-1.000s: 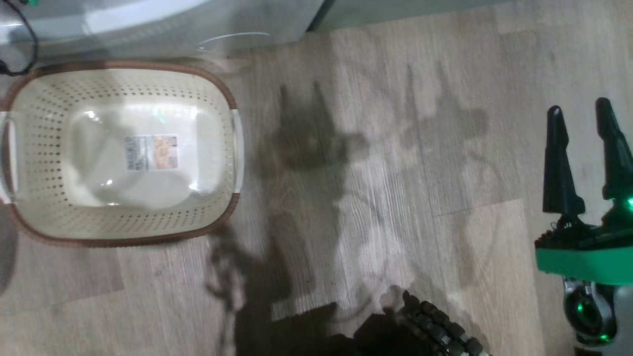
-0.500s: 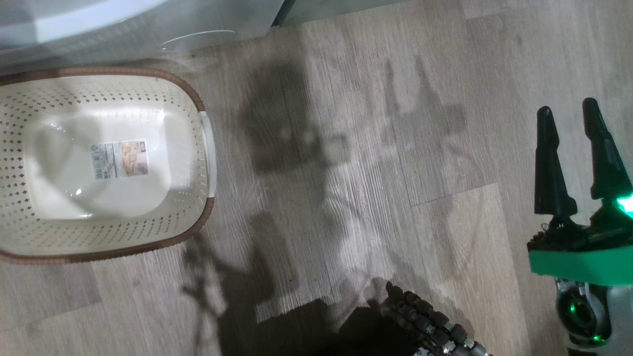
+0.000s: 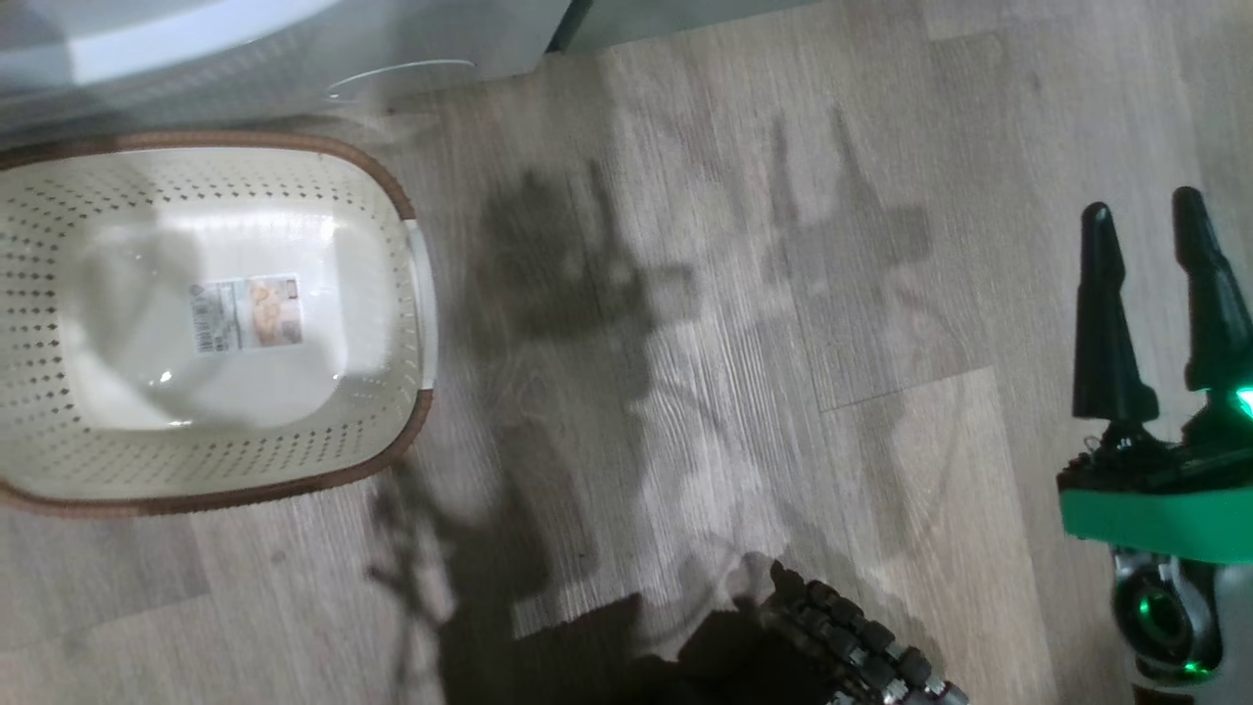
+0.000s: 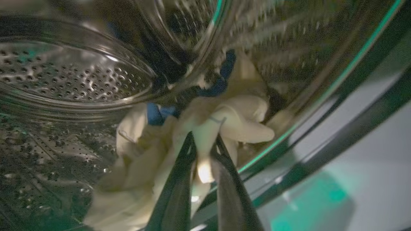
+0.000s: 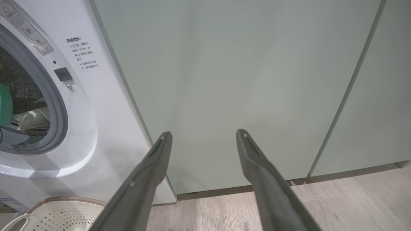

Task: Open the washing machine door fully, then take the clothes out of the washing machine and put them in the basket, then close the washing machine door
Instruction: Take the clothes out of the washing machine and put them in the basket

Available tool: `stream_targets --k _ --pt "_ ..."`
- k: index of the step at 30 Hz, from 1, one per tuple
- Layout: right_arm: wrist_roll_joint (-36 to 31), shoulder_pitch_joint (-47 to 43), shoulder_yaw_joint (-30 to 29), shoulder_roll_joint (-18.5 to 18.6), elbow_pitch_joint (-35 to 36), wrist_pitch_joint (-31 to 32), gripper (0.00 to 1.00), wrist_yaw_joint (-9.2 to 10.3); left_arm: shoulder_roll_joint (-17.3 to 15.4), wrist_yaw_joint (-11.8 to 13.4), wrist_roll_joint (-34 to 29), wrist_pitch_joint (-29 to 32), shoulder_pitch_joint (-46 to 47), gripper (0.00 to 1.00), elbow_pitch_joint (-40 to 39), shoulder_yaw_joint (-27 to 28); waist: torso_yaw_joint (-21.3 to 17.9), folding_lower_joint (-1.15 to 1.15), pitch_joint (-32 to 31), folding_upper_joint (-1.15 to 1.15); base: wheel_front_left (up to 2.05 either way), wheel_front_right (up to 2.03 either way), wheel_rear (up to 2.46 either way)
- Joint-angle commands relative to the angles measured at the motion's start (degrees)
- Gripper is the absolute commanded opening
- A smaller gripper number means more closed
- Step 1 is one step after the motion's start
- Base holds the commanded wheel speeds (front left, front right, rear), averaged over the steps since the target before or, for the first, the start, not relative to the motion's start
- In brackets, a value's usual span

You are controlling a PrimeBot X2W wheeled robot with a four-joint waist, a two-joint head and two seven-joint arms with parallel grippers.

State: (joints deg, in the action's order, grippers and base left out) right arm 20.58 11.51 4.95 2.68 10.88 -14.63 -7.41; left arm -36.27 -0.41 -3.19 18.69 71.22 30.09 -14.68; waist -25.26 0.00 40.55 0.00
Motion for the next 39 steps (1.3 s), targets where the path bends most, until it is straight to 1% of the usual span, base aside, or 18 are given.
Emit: stream_targets --k 1,3,8,12,20,24,28,35,39 --pt "-0.5 0.5 0.0 0.2 1.9 -0.4 1.00 -0.08 -1.8 1.0 1.7 -2.1 -0.8 0.00 -3.5 2.9 0.8 0.00 -0.5 0.00 0.00 0.00 0.00" --pt "-0.7 0.5 -0.1 0.2 1.9 -0.4 1.00 -0.08 -1.5 1.4 2.5 -3.3 -1.8 0.00 -4.3 3.5 1.2 0.00 -0.7 0.00 0.00 0.00 0.00" --pt "-1.7 0.4 -0.8 0.2 2.1 -0.4 1.00 -0.08 0.3 3.7 7.1 -9.6 -8.5 0.00 -9.7 6.7 2.8 0.00 -2.2 0.00 0.00 0.00 0.00" --pt "-2.9 -0.2 -1.1 0.2 2.5 -0.4 1.00 -0.08 2.2 6.4 10.4 -14.6 -15.2 0.00 -16.0 9.7 4.5 0.00 -3.5 0.00 0.00 0.00 0.00" --pt "-5.7 -1.0 -2.5 0.2 3.2 -0.4 1.00 -0.08 7.2 11.3 14.2 -23.1 -29.3 0.00 -30.0 13.1 8.6 0.00 -6.0 0.00 0.00 0.00 0.00" --pt "-7.2 -1.5 -3.1 0.2 3.4 -0.4 1.00 -0.08 10.0 13.1 15.5 -27.8 -35.3 0.00 -35.2 13.9 10.8 0.00 -7.8 0.00 0.00 0.00 0.00" --pt "-8.9 -2.3 -3.5 0.2 3.5 -0.4 1.00 -0.08 12.7 14.1 16.7 -31.3 -40.4 0.00 -38.9 14.2 13.0 0.00 -10.1 0.00 0.00 0.00 0.00" --pt "-10.8 -4.7 -4.6 1.0 3.7 -0.4 1.00 -0.08 17.3 15.3 16.3 -33.4 -48.0 0.00 -45.8 12.8 17.1 0.00 -14.1 0.00 0.00 0.00 0.00" --pt "-11.0 -5.6 -4.6 1.6 3.7 -0.4 1.00 -0.08 18.7 14.5 16.5 -33.6 -50.8 0.00 -48.3 13.7 18.7 0.00 -16.1 0.00 0.00 0.00 0.00"
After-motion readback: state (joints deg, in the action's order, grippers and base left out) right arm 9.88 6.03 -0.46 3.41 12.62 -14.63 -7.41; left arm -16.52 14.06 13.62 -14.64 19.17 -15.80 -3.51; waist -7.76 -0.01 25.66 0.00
